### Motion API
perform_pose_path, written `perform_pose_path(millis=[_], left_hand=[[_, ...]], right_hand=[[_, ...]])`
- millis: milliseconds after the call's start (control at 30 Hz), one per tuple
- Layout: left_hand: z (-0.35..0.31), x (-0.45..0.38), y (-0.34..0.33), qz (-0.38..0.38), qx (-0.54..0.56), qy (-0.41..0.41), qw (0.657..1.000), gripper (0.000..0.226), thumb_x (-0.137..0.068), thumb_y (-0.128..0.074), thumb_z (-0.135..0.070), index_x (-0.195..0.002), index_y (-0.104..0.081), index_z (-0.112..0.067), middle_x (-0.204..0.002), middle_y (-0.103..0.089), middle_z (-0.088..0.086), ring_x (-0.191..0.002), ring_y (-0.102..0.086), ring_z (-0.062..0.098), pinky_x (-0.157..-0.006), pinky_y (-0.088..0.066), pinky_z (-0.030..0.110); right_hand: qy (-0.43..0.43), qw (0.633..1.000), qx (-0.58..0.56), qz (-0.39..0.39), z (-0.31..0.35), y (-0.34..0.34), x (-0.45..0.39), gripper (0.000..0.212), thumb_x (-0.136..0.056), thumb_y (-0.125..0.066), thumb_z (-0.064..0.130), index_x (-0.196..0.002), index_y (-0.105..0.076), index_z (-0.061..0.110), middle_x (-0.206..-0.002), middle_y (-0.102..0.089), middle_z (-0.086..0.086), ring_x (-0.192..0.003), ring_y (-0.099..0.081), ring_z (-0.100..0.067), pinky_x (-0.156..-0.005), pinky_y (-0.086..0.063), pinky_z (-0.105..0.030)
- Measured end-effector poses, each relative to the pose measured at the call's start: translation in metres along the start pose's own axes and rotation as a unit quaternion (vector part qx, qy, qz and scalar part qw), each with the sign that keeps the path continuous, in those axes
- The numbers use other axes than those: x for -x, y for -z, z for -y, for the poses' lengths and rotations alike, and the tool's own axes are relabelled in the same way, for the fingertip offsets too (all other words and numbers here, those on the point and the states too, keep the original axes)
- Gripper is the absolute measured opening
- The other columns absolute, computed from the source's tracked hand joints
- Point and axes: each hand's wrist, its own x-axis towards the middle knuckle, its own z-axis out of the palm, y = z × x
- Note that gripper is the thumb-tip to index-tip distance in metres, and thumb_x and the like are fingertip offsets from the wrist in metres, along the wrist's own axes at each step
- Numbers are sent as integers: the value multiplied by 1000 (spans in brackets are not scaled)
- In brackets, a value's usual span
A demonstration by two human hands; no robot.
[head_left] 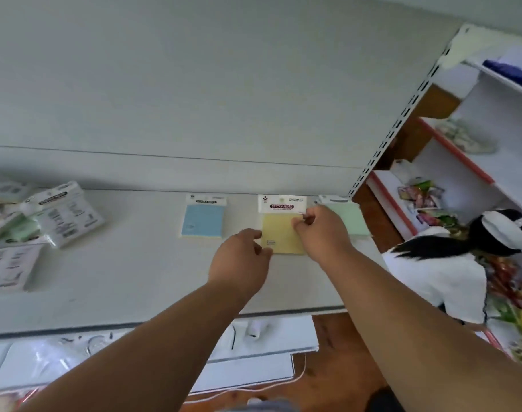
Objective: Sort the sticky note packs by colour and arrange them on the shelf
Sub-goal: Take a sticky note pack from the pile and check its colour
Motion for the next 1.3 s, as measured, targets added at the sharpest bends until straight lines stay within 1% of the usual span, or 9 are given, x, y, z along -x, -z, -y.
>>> perform_pose_path(millis=[133, 333, 467, 567, 633, 833, 967, 1133, 1300], left_hand=[[-25, -36, -15, -57, -26, 29, 998, 35, -90, -60, -33, -124, -60, -24, -102, -71, -7, -101, -63, 19, -81, -45, 27], [-26, -61, -27, -44, -65, 50, 996, 38, -89, -59, -39, -124, -61, -25, -119, -61, 1, -106, -61, 24, -91, -51, 37], [-21, -55, -23, -56, -57, 63, 995, 43, -86, -63, -42, -125, -59, -24, -119, -58, -1, -106, -60, 21, -91, -51, 38], [-16, -42, -12, -63, -55, 59, 995, 39, -88, -61, -38, -123, -56, -24, -116, -58, -5, -103, -59, 18, -87, -49, 33], [-7, -33, 1, -70, -59, 51, 995, 34, -88, -59, -35, -120, -57, -25, -113, -58, -7, -100, -59, 15, -83, -47, 28], [63, 1, 81, -77, -81, 53, 992, 30, -87, -57, -35, -117, -58, -30, -106, -58, -13, -89, -56, 9, -78, -46, 25], [133, 20, 162, -77, -112, 56, 989, 28, -89, -56, -34, -116, -59, -29, -106, -59, -13, -86, -52, 7, -74, -40, 23], [210, 42, 263, -123, -112, 84, 983, 29, -87, -56, -29, -115, -60, -27, -110, -59, -9, -92, -57, 14, -74, -41, 25], [253, 56, 300, -136, -105, 115, 978, 40, -86, -56, -28, -126, -56, -24, -127, -52, -4, -105, -60, 20, -79, -42, 26]], right_hand=[[38, 999, 34, 2, 7, 5, -54, 28, -88, -59, 32, -107, -62, 12, -105, -66, -7, -100, -62, -29, -74, -41, -29], [25, 996, 91, -4, 3, -18, -73, 27, -89, -57, 28, -108, -55, 9, -110, -65, -14, -102, -61, -35, -73, -43, -34], [63, 993, 88, -56, 13, -15, -56, 28, -89, -55, 17, -114, -43, 12, -111, -59, -12, -98, -61, -36, -70, -45, -36], [101, 990, 80, -54, 29, -13, -42, 24, -89, -51, 15, -113, -46, 13, -111, -59, -10, -96, -62, -35, -74, -50, -39], [133, 987, 73, -48, 45, -19, -30, 23, -89, -51, 18, -112, -48, 14, -110, -60, -7, -94, -62, -32, -71, -46, -34], [205, 978, 24, -4, 126, -77, 27, 11, -90, -54, 27, -97, -52, 19, -96, -63, 1, -83, -60, -22, -66, -45, -29], [213, 977, -5, 28, 199, -137, 76, 12, -89, -56, 29, -96, -59, 20, -93, -65, 5, -83, -59, -17, -68, -43, -28], [214, 973, -3, 89, 274, -207, 130, 11, -87, -58, 26, -95, -60, 18, -100, -64, -1, -88, -59, -22, -70, -46, -29], [200, 972, 35, 118, 305, -243, 157, 16, -88, -55, 27, -98, -63, 17, -103, -62, -3, -94, -59, -24, -74, -46, -30]])
